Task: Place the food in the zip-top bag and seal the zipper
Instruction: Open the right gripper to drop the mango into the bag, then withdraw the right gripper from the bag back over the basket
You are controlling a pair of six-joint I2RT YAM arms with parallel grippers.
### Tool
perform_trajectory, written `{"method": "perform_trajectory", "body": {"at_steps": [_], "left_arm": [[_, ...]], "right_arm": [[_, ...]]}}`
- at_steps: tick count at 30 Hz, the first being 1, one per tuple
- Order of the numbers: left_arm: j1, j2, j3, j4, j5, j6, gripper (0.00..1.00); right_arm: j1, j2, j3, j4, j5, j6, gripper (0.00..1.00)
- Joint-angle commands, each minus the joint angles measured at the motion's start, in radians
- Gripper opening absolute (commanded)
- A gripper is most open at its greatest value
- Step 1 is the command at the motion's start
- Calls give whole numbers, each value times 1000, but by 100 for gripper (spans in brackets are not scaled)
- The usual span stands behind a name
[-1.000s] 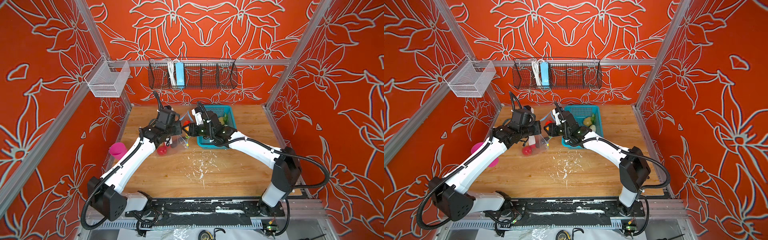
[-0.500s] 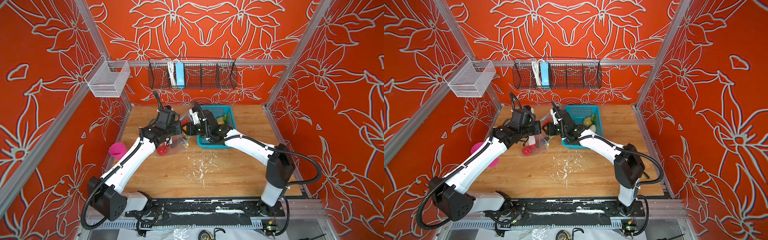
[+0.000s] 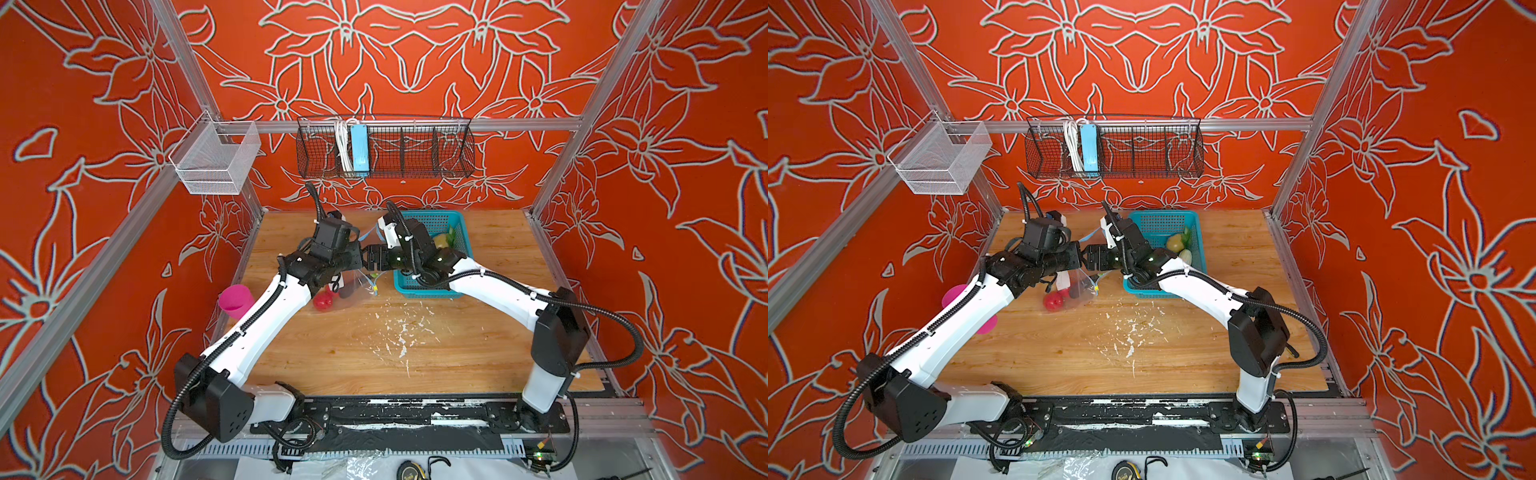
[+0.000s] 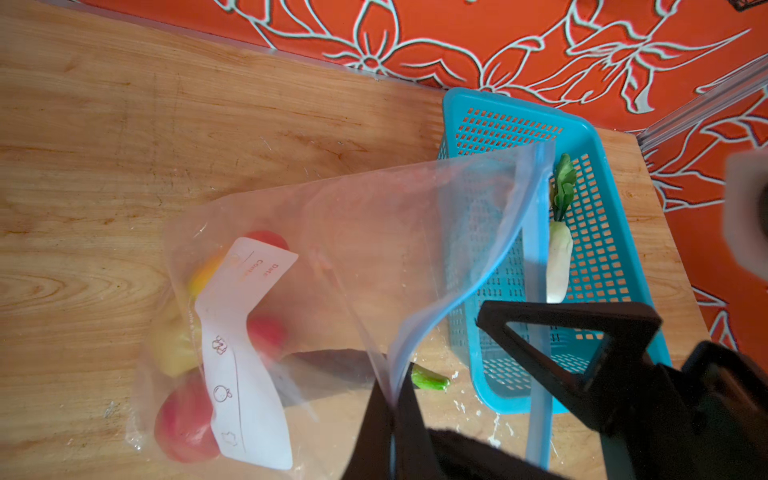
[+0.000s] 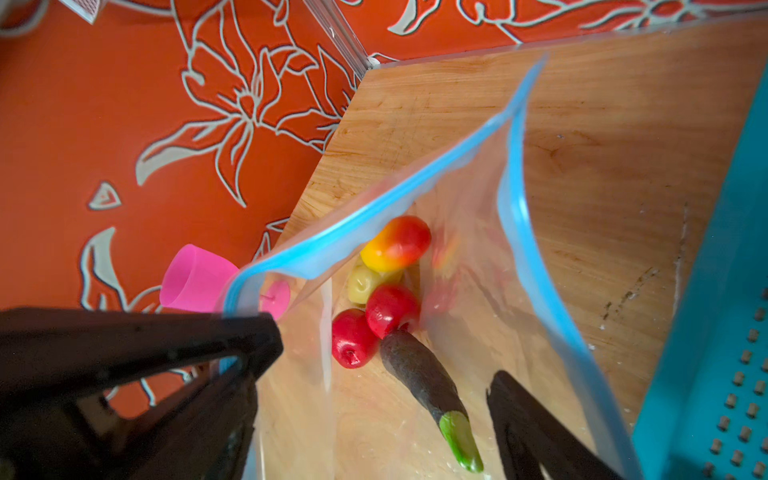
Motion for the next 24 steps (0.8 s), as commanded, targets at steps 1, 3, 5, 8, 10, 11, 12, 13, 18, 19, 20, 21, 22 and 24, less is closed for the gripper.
{"method": "perform_trajectory", "body": {"at_steps": [1, 3, 5, 8, 10, 11, 12, 13, 18, 19, 20, 21, 22, 24], "left_arm": [[-5, -18, 0, 5, -9, -1, 0], [-5, -17, 0, 5, -12, 0, 0], [-5, -12, -2, 6, -11, -2, 0], [-5, 0, -5, 10, -10, -6, 0], [-5, 13, -5, 11, -8, -8, 0], [-6, 20, -5, 10, -8, -8, 0], [-5, 28, -5, 11, -8, -8, 0], [-5, 36, -5, 11, -9, -10, 0], [-5, 61, -21, 31, -10, -17, 0], [-6, 65, -29, 39, -11, -20, 0], [-5, 70, -34, 47, -11, -20, 0], [-5, 75, -41, 56, -11, -20, 0], [-6, 81, -44, 59, -13, -23, 0], [-6, 91, -45, 66, -15, -20, 0]], "right_arm": [[11, -64, 12, -26, 35, -21, 98], [10, -93, -2, -38, 63, -33, 98], [9, -125, -26, -43, 89, -46, 98], [7, -169, -60, -51, 131, -73, 98], [5, -193, -67, -75, 158, -93, 98], [4, -201, -69, -88, 169, -102, 98], [2, -210, -73, -103, 183, -109, 98], [0, -217, -75, -121, 198, -116, 98], [-18, -231, -71, -242, 266, -142, 98], [-23, -233, -74, -263, 280, -142, 98], [-26, -235, -79, -280, 294, -139, 98], [-32, -240, -86, -295, 307, -136, 98], [-37, -246, -95, -306, 315, -132, 98], [-49, -260, -116, -323, 332, -130, 98]]}}
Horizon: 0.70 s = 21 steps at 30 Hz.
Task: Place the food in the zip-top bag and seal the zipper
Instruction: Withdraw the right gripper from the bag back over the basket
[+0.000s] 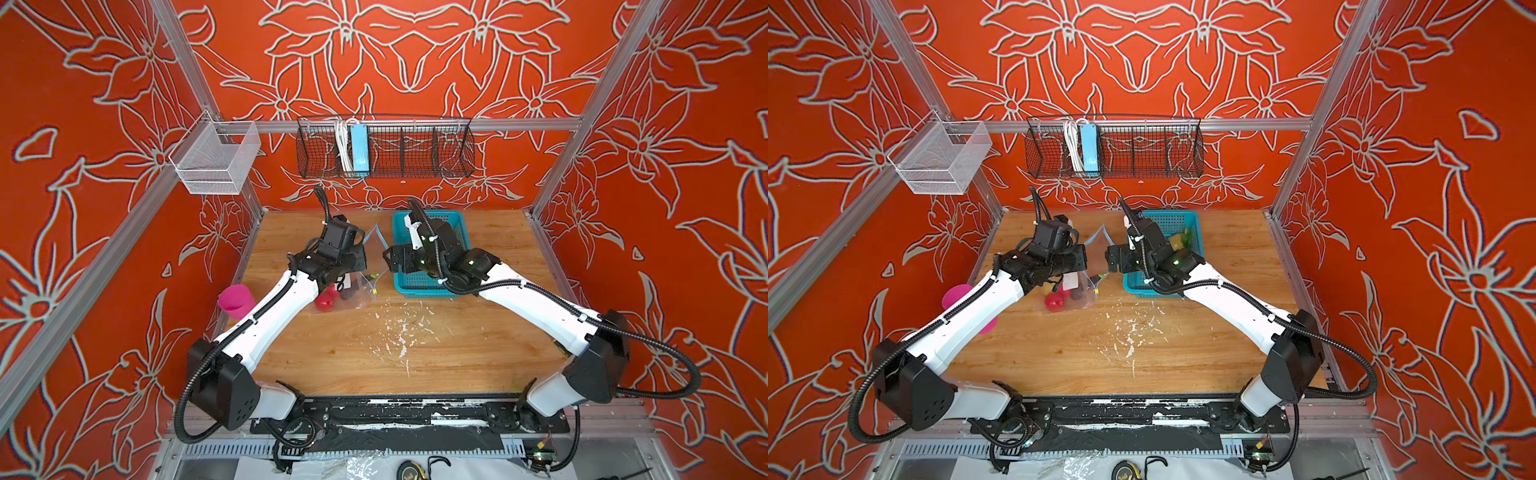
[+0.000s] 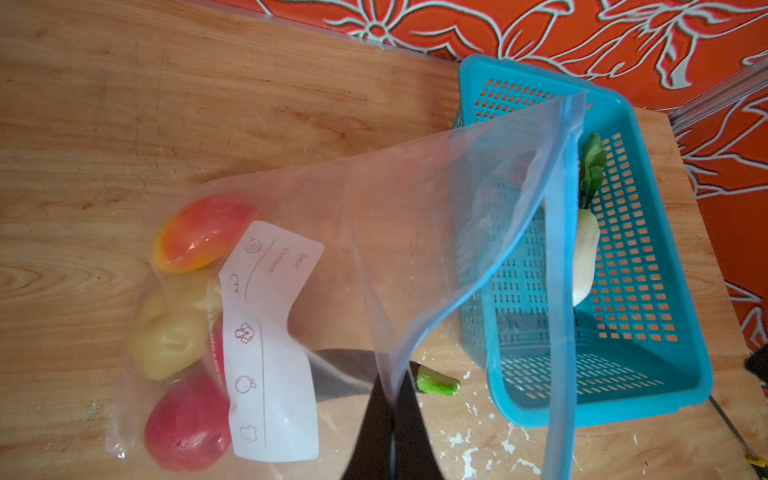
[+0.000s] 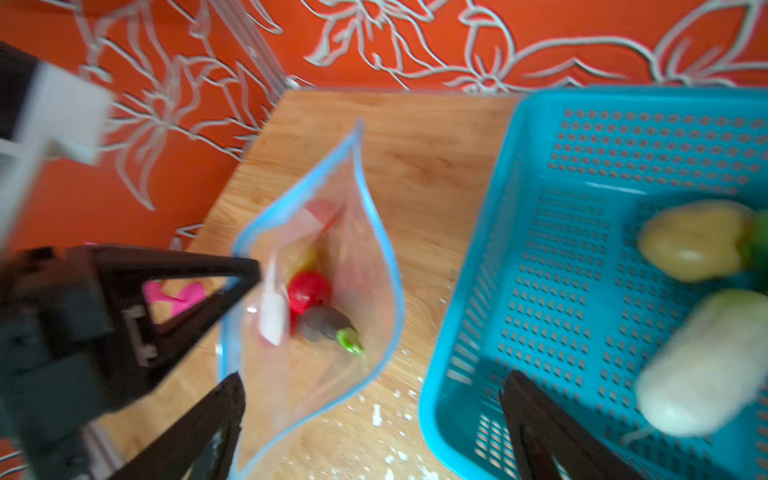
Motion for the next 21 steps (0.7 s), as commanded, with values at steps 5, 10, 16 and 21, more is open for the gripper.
{"method": "perform_trajectory", "body": {"at_steps": [5, 10, 16, 21], "left_arm": [[-5, 59, 86, -29, -57, 32, 0], [-4, 83, 126, -38, -62, 19, 0], [-3, 117, 168, -42, -60, 12, 0], [-3, 77, 107, 25, -80, 43, 0]], "right_arm": [[-49, -60, -49, -180, 148, 7, 98], [-80, -53, -74, -231, 246, 45, 98], [-118, -5, -78, -238, 285, 75, 98], [-157, 64, -39, -230, 291, 80, 98]]}}
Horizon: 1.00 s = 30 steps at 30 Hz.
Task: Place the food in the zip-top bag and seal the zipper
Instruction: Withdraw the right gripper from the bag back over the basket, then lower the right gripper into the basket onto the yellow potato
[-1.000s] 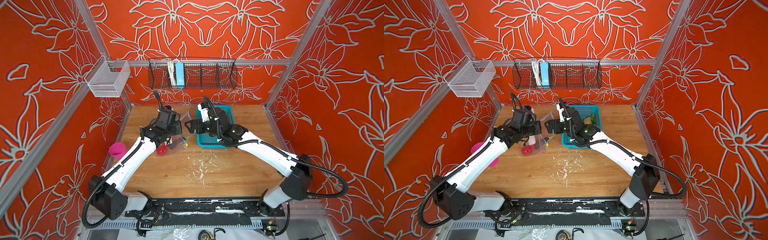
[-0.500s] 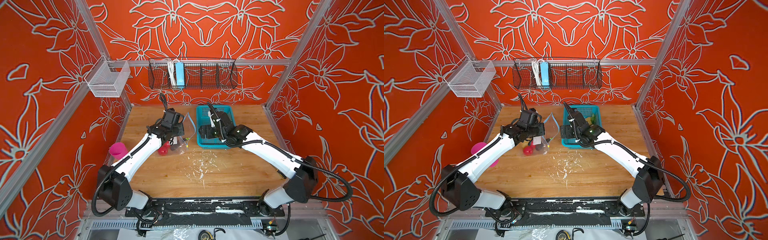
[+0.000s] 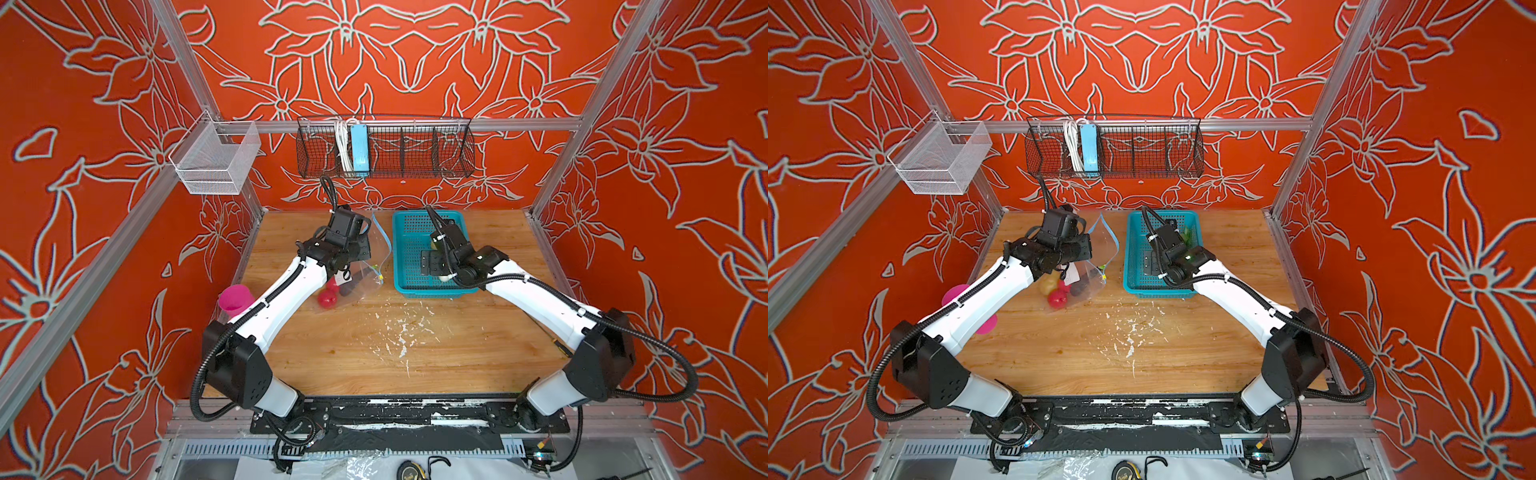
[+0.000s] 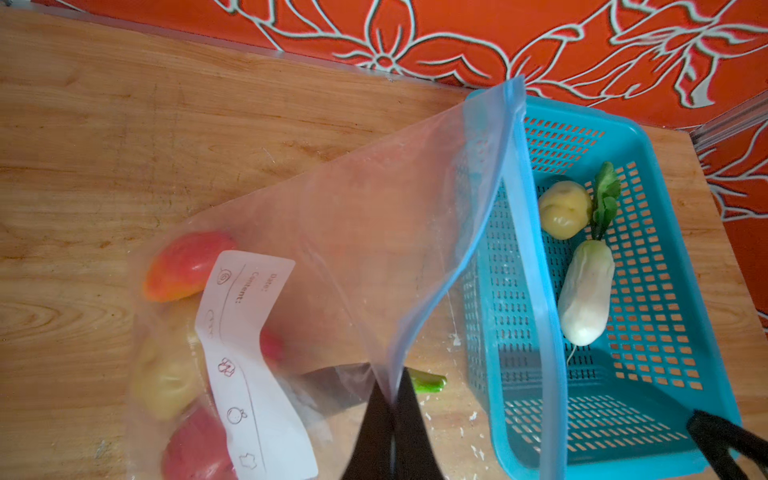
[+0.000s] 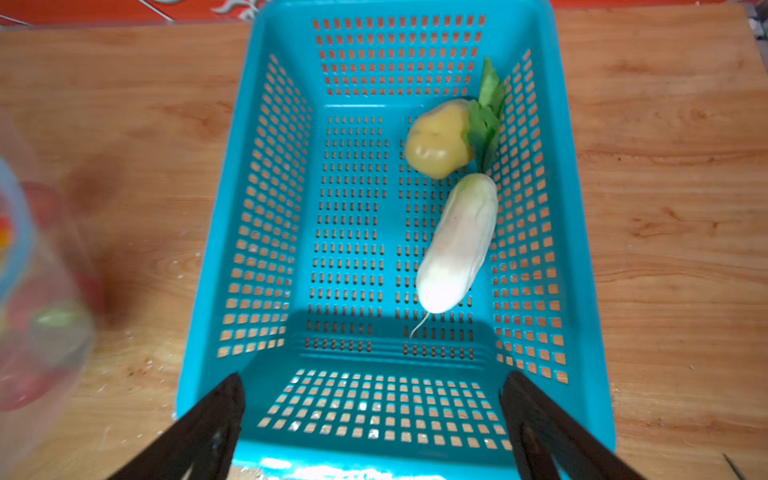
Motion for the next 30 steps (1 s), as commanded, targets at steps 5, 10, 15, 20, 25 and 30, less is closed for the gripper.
{"method": "perform_trajectory", "body": {"at_steps": [5, 10, 15, 20, 25, 30], "left_arm": [[-4, -35, -52, 52, 18, 34, 0], [-5, -30, -66, 51, 56, 22, 0], [-5, -32, -60, 34, 56, 24, 0], [-5, -46, -76, 38, 35, 12, 0], [-5, -63, -90, 40, 47, -14, 0], [-5, -103, -91, 44, 16, -6, 0]], "right_arm": [[-64, 134, 86, -31, 28, 108, 98], [-80, 204, 137, 33, 24, 158, 97], [-116, 346, 301, -12, -12, 214, 97], [-146, 459, 431, -1, -50, 270, 96], [-173, 575, 552, -47, -54, 340, 96], [-194, 640, 589, -55, -40, 401, 95]]}}
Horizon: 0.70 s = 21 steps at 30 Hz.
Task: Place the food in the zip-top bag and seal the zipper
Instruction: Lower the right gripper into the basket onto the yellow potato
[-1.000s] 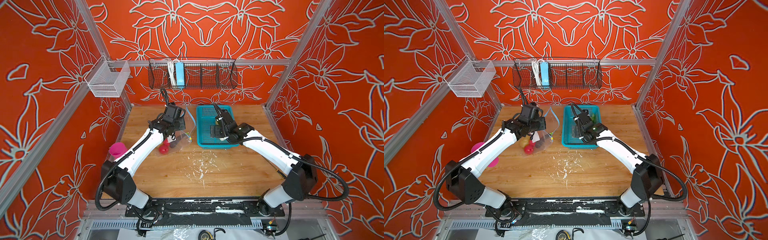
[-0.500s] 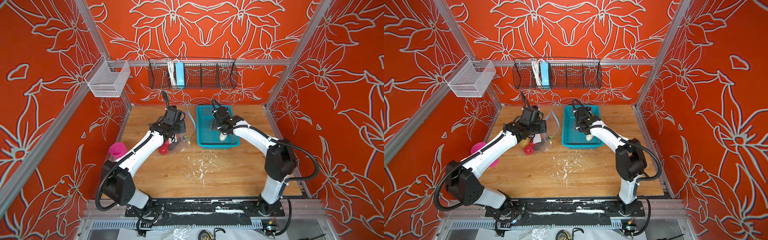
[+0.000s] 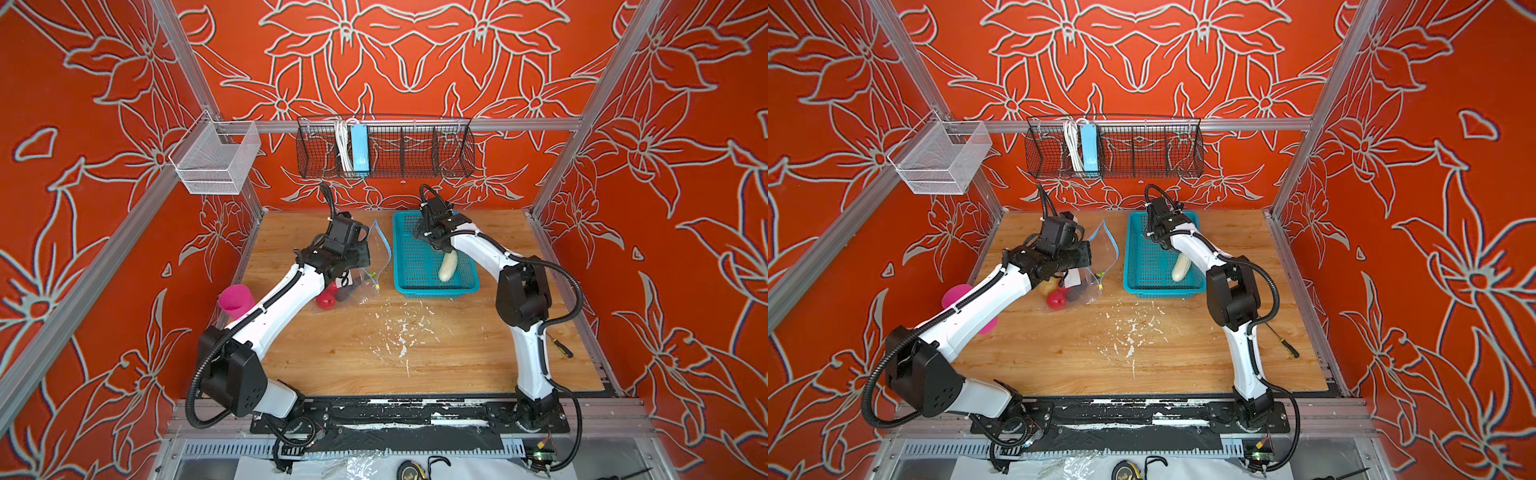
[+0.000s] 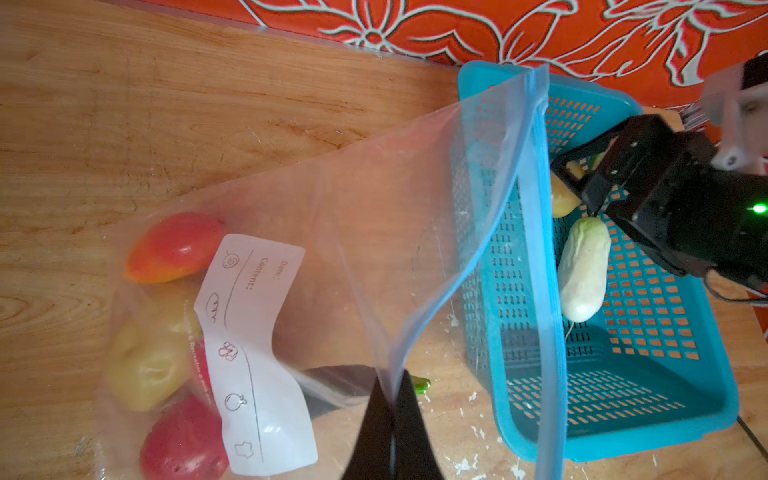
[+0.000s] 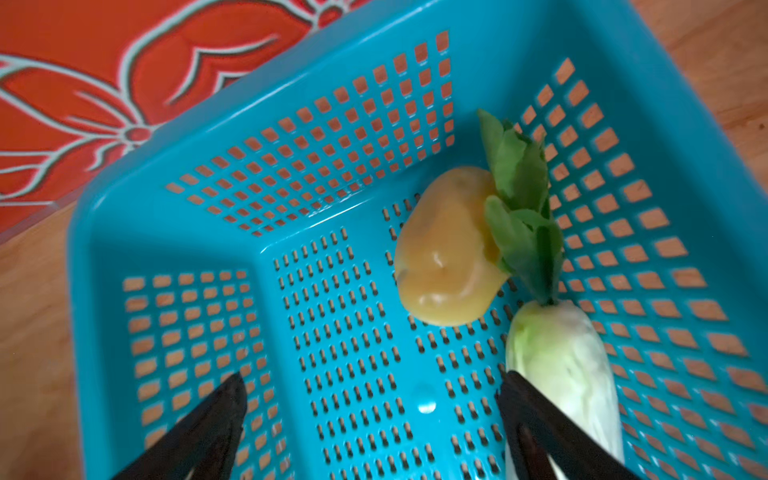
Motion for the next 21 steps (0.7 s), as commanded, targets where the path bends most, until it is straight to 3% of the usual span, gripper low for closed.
{"method": "perform_trajectory", "body": {"at_steps": [1, 21], "left_arm": [[-6, -51, -7, 9, -20, -7, 0], [-5, -56, 10, -6, 2, -19, 0]], "right_arm": [[-11, 37, 27, -40, 15, 86, 95], [-63, 140, 52, -11, 61, 219, 93]]}}
